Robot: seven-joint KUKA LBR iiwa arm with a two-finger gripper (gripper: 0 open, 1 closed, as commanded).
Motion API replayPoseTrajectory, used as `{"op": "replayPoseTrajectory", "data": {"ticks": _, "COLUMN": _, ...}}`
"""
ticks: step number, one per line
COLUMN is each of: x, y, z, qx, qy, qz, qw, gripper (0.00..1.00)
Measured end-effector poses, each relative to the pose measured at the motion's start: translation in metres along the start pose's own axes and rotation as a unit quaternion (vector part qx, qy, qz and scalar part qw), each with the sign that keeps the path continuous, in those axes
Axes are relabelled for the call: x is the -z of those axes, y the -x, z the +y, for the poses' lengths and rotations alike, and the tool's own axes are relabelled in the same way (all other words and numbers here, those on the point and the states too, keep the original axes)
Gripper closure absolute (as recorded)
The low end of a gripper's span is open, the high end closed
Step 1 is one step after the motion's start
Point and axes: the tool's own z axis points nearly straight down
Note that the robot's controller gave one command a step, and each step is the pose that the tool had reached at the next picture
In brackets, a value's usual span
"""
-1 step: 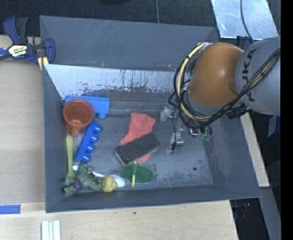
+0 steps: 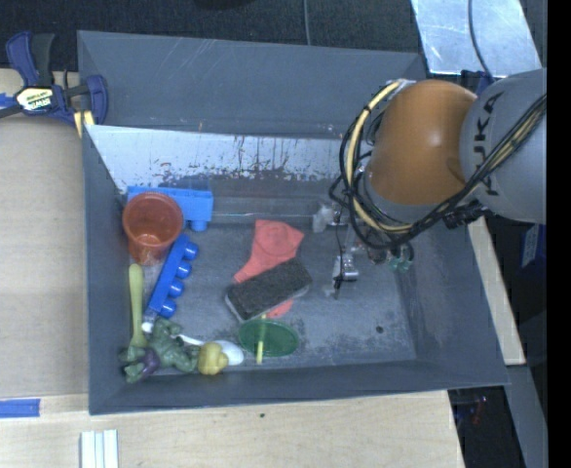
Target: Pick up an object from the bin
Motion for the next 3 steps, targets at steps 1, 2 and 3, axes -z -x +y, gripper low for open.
{"op": "replayPoseTrajectory", "data": {"ticks": 1, "x": -0.058, "y": 0.037, "z": 0.055, "qx": 0.045, "qy": 0.000, "qz": -0.0037, "qw": 0.9990, "gripper": 0.00}}
{"op": "replayPoseTrajectory", "data": {"ticks": 2, "x": -0.070, "y": 0.001, "z": 0.059, "qx": 0.060, "qy": -0.001, "qz": -0.0057, "qw": 0.9982, "gripper": 0.00}}
{"op": "replayPoseTrajectory", "data": {"ticks": 3, "x": -0.069, "y": 0.043, "z": 0.101, "qx": -0.026, "qy": 0.002, "qz": -0.0084, "qw": 0.9996, "gripper": 1.00}}
